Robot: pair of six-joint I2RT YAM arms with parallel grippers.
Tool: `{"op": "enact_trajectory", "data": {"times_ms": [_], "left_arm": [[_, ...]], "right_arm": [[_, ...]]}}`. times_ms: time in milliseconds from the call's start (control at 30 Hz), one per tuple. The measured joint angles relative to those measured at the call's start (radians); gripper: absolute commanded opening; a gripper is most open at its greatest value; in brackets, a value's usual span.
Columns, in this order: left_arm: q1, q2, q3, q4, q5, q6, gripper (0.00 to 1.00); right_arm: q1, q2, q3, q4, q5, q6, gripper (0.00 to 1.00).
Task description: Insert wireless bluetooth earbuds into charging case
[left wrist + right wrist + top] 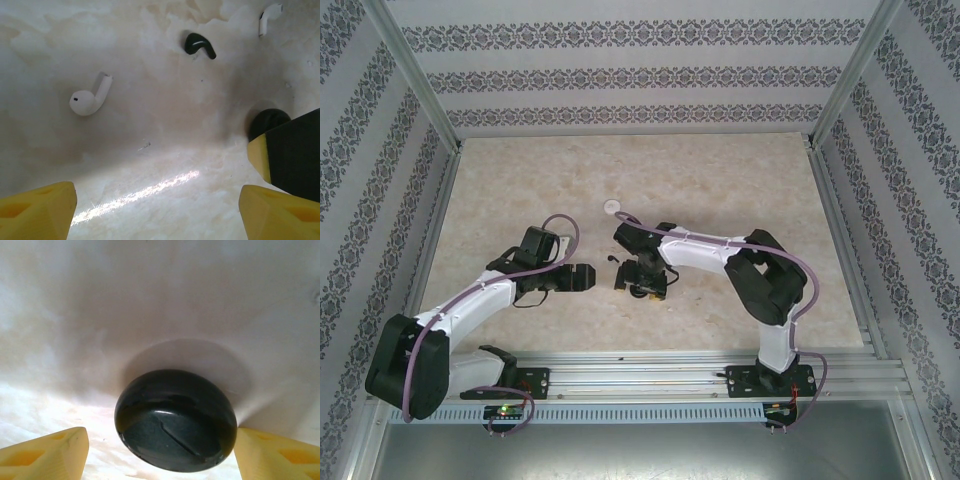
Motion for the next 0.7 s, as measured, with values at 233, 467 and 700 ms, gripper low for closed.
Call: {"op": "enact_trajectory", "data": {"times_ms": [233, 467, 700], "left_arm": [[0.000, 0.000, -0.002, 0.000, -0.002, 0.000, 0.84], [0.000, -0.004, -0.011, -0.001, -0.006, 0.000, 0.84], [0.000, -0.010, -0.017, -0.003, -0.006, -0.001, 0.84]], "right_arm": [[0.013, 0.050, 0.080, -0.039, 0.079, -0.077, 0.68], [0.013, 0.114, 0.181, -0.095, 0.142, -0.171, 0.55], [0.013, 0.126, 0.200, -0.145, 0.157, -0.242, 0.63]]}}
